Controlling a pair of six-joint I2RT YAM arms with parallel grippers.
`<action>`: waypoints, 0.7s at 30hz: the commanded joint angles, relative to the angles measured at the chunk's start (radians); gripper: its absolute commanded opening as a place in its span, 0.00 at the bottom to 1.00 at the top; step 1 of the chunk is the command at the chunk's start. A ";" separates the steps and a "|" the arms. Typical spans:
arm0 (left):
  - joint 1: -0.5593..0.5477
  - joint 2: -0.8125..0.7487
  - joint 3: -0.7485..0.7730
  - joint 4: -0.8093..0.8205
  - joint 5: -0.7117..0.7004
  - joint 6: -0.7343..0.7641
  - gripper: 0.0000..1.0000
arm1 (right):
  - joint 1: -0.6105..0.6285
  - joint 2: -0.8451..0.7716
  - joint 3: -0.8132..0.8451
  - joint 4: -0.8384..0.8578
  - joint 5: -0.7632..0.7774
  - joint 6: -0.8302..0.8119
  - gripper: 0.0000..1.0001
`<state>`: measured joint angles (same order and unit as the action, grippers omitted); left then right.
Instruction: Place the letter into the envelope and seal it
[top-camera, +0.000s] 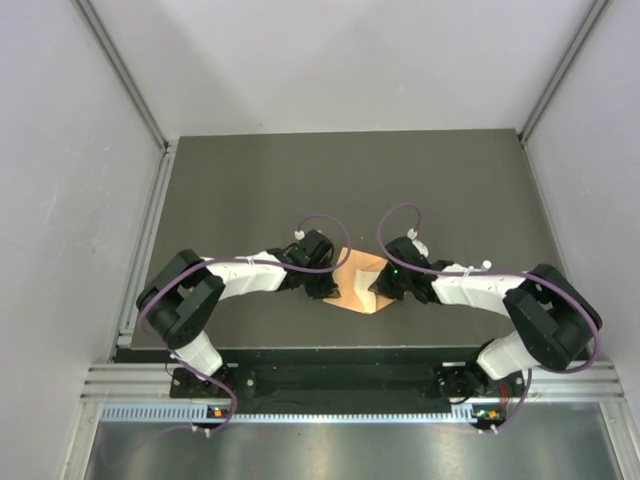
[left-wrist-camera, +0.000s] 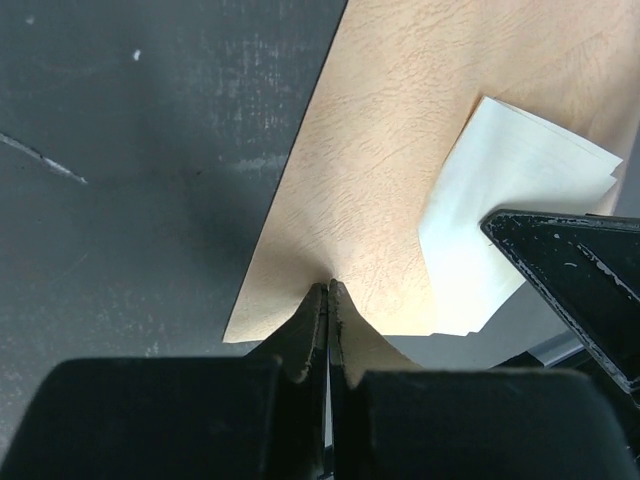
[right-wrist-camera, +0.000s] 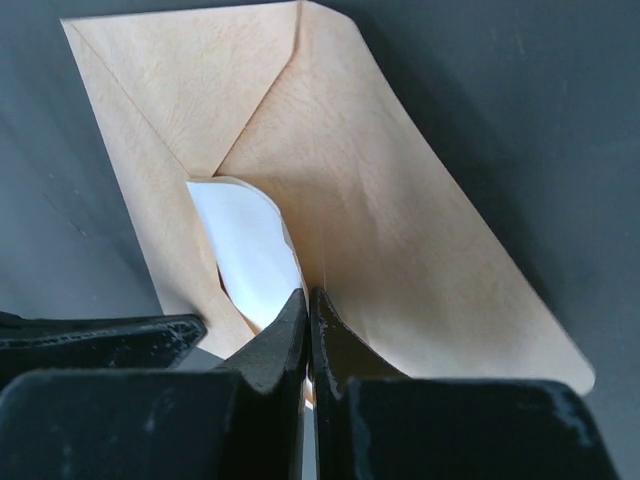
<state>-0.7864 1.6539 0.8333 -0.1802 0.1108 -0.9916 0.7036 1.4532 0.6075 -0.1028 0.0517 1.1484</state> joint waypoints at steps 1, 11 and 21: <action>-0.008 0.046 0.020 -0.051 -0.037 0.024 0.00 | -0.009 -0.016 -0.037 0.060 0.063 0.119 0.00; -0.008 0.052 0.038 -0.076 -0.039 0.057 0.00 | -0.018 -0.114 -0.080 0.051 0.198 0.143 0.00; -0.007 0.046 0.040 -0.021 0.012 0.076 0.01 | 0.060 0.055 -0.072 0.272 0.200 0.082 0.00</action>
<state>-0.7883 1.6783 0.8715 -0.2089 0.1242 -0.9440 0.7338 1.4609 0.5453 0.0731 0.2119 1.2285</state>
